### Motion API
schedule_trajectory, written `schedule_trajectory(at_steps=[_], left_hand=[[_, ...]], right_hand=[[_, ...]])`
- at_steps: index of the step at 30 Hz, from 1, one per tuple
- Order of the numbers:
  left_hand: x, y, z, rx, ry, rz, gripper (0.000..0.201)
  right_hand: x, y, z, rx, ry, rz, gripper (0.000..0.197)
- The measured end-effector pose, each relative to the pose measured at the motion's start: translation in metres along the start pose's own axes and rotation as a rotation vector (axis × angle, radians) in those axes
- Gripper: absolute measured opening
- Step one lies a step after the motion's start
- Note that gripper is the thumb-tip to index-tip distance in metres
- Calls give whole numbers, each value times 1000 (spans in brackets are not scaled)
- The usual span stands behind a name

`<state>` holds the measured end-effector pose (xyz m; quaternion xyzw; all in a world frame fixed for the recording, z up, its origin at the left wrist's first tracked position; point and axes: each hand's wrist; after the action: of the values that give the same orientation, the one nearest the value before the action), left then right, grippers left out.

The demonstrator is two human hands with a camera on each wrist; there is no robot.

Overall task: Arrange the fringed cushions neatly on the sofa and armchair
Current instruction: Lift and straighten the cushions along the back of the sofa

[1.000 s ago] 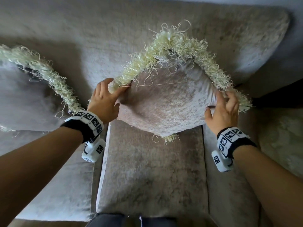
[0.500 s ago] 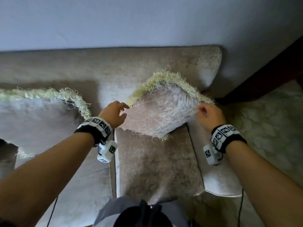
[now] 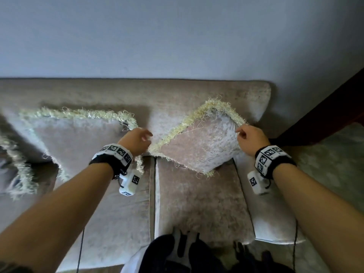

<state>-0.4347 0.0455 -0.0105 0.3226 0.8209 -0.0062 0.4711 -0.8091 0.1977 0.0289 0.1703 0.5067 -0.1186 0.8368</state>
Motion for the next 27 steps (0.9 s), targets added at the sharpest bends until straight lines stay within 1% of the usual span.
schedule_trajectory(at_steps=[3, 8, 10, 14, 17, 19, 21, 25, 27], left_hand=[[-3, 44, 19, -63, 36, -27, 27], [-23, 110, 56, -182, -37, -105, 32], [-32, 129, 72, -208, -50, -104, 31], [-42, 140, 105, -264, -50, -125, 31], [-43, 137, 137, -268, -47, -68, 31], [-45, 134, 167, -283, -53, -2, 30], [-50, 132, 207, -302, -46, 18, 29], [-71, 127, 307, -351, -16, 53, 35], [-84, 117, 356, -365, -4, 80, 40]], right_hand=[[10, 3, 30, -86, 0, 47, 21], [39, 5, 94, -214, -39, 109, 23], [51, 13, 121, -253, -54, 116, 21], [68, 23, 168, -322, -33, 148, 22], [82, 17, 197, -333, -20, 164, 22], [97, 10, 216, -331, -17, 176, 22], [119, 3, 239, -321, 0, 208, 24], [180, -11, 294, -243, 59, 274, 27], [211, -22, 326, -214, 91, 325, 31]])
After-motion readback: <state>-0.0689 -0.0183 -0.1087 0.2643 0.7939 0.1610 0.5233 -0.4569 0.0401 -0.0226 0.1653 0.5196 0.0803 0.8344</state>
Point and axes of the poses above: each hand's wrist, its own y-axis away from the middle knuckle, its own x-axis out of the palm, z = x × y, and after that the axes turned 6 degrees about z, right-handed
